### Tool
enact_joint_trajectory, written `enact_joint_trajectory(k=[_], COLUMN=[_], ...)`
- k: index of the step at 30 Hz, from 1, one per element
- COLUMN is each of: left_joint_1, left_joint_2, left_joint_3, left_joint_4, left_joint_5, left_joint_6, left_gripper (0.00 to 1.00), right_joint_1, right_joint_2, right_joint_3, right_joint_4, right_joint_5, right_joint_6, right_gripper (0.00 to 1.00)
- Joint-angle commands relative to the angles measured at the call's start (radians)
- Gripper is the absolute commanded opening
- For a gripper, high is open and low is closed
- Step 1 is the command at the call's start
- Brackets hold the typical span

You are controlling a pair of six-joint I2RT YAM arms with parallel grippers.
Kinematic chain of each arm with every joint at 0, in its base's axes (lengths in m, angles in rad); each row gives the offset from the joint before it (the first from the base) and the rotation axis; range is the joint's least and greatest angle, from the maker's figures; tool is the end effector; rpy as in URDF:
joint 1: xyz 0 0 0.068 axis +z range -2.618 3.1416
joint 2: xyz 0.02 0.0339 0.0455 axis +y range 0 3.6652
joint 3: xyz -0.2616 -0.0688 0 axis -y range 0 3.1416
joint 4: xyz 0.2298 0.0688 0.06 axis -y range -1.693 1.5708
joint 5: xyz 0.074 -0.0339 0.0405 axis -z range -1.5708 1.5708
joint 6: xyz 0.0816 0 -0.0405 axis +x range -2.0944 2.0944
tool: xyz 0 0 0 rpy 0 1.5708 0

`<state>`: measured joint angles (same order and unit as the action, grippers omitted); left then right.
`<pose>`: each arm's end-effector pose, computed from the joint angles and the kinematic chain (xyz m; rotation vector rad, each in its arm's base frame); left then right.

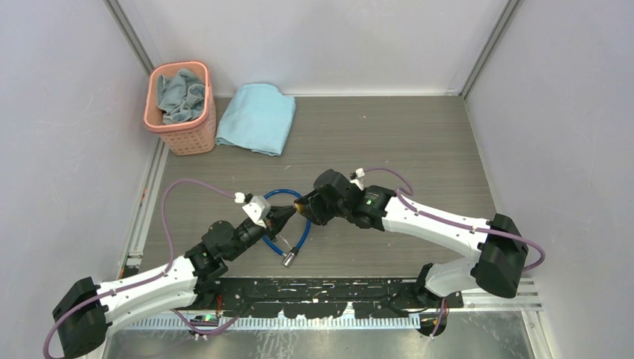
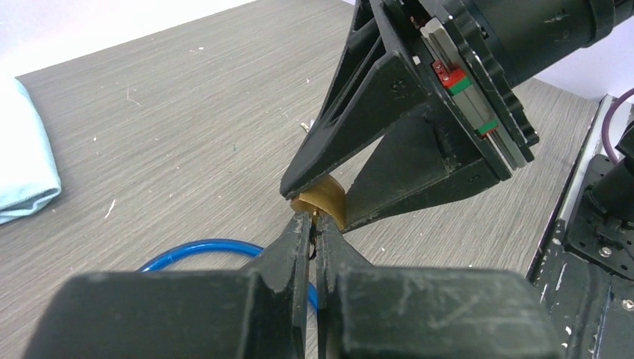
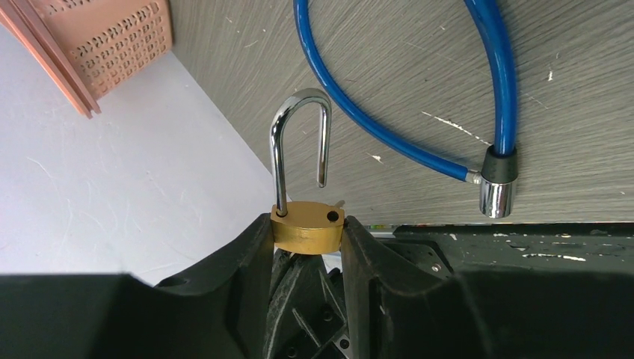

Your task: Unlock with the key

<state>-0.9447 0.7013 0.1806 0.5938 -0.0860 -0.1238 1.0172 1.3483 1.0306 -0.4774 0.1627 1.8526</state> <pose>0.1253 -0.1614 0.2314 0.5521 1.4485 -0.7910 0.1729 0.2546 0.2435 1.1720 2.4202 1.0582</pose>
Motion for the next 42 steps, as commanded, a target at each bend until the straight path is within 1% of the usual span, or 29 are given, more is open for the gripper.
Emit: enact_joint_trajectory(k=[1,5,8,9,12,14,16,17,20,23,25,29,34,39,42], left_joint_1=[-0.009,-0.011,-0.010,-0.011,-0.011,-0.011,-0.011,-0.011,-0.011,-0.011,-0.010,-0.011,-0.011,-0.011,-0.011], left_joint_2=[0.001,0.005,-0.006,-0.013,-0.041,-0.062,-0.084,-0.095,-0.123,-0.134,-0.133,-0.097,-0.022,0.055,0.111], left_joint_3=[0.041,0.053,0.060,0.062,0.072,0.076,0.078,0.081,0.096,0.122,0.132,0.152,0.171,0.170,0.177], left_joint_4=[0.095,0.082,0.058,0.048,0.001,-0.027,-0.051,-0.065,-0.117,-0.173,-0.178,-0.163,-0.093,0.019,0.088], left_joint_5=[0.029,0.028,0.019,0.016,0.002,0.005,0.005,-0.001,-0.036,-0.040,-0.035,-0.046,-0.014,0.000,0.034], left_joint_6=[0.073,0.073,0.043,0.030,-0.023,-0.059,-0.097,-0.124,-0.219,-0.322,-0.395,-0.528,-0.584,-0.576,-0.570], left_gripper=[0.00,0.00,0.00,0.03,0.24,0.37,0.45,0.47,0.50,0.53,0.56,0.59,0.59,0.56,0.55], right_joint_1=[0.009,0.009,0.009,0.009,0.009,0.009,0.009,0.009,0.009,0.009,0.009,0.009,0.008,0.009,0.008], right_joint_2=[-0.021,-0.025,-0.040,-0.048,-0.075,-0.092,-0.111,-0.121,-0.149,-0.177,-0.200,-0.238,-0.272,-0.291,-0.295], right_joint_3=[0.046,0.044,0.034,0.031,0.019,0.011,-0.003,-0.011,-0.032,-0.051,-0.064,-0.089,-0.096,-0.090,-0.090], right_joint_4=[-0.015,-0.013,-0.013,-0.015,-0.023,-0.020,-0.003,0.008,0.036,0.061,0.086,0.143,0.171,0.166,0.160], right_joint_5=[-0.011,-0.013,0.010,0.022,0.069,0.096,0.115,0.125,0.154,0.187,0.204,0.219,0.219,0.210,0.203], right_joint_6=[-0.028,-0.036,-0.046,-0.050,-0.065,-0.078,-0.095,-0.104,-0.127,-0.160,-0.189,-0.246,-0.292,-0.314,-0.313], right_gripper=[0.01,0.01,0.01,0.01,0.01,0.01,0.01,0.01,0.01,0.01,0.01,0.01,0.01,0.01,0.01])
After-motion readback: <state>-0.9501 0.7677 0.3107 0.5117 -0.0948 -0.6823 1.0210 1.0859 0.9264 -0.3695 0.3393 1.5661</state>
